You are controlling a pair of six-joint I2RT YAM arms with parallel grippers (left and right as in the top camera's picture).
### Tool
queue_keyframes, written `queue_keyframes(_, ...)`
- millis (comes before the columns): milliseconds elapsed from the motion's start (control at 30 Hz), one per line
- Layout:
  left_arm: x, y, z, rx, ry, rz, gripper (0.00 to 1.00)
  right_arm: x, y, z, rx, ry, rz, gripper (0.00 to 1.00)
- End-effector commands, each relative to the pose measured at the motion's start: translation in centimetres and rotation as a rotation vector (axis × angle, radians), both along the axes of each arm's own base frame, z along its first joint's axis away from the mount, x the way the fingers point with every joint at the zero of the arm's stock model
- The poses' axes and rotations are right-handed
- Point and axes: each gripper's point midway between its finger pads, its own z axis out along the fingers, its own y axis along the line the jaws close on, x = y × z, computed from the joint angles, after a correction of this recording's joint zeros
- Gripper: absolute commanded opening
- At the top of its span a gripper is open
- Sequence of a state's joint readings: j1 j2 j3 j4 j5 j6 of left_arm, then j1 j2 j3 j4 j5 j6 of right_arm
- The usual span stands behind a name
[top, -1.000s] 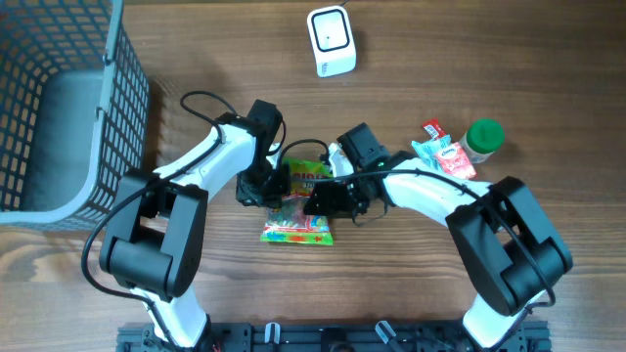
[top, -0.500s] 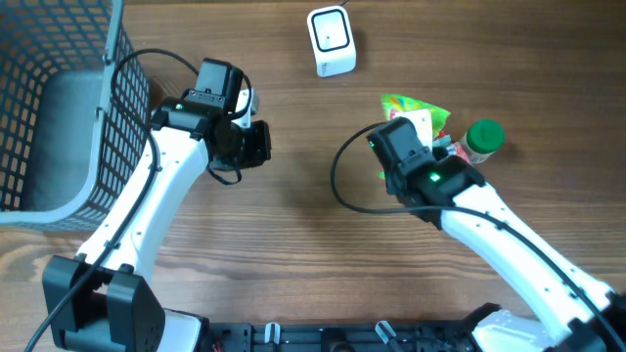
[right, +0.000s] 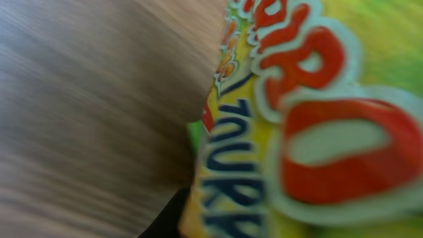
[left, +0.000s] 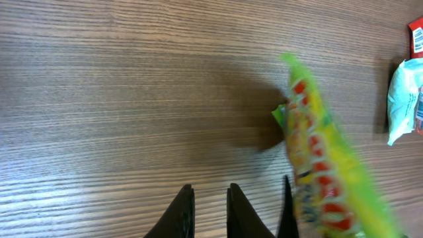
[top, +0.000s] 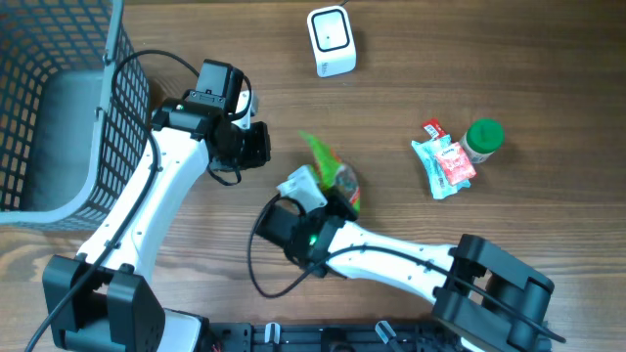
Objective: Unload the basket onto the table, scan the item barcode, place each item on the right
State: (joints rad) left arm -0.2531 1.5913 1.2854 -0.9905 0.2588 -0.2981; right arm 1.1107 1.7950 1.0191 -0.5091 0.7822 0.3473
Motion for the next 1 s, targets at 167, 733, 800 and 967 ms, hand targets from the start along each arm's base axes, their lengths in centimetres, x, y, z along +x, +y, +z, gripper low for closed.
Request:
queue_keyframes(167,0.1,0.9,-0.7,0.051,0.003,0.018,0.2,-3.8,5.9,-3.1,0.054,0.299,0.398,0.27)
queue_keyframes(733,-3.6,-8.6,-4.2,-0.069,0.168,-0.139,0.21,0.6,-7.0,6.5,0.905,0.687,-0.138,0.65)
queue_keyframes(800,-4.7,-9.1,-7.2,-0.023,0.255,-0.163,0.13,0.2,-7.1,6.0,0.899,0.698,-0.145,0.65)
queue_keyframes(967,-6.5,-3.6,-12.5,0.31,0.401,-0.134,0.04,0.8,-7.8,5.6,0.92,0.68,-0.279,0.65)
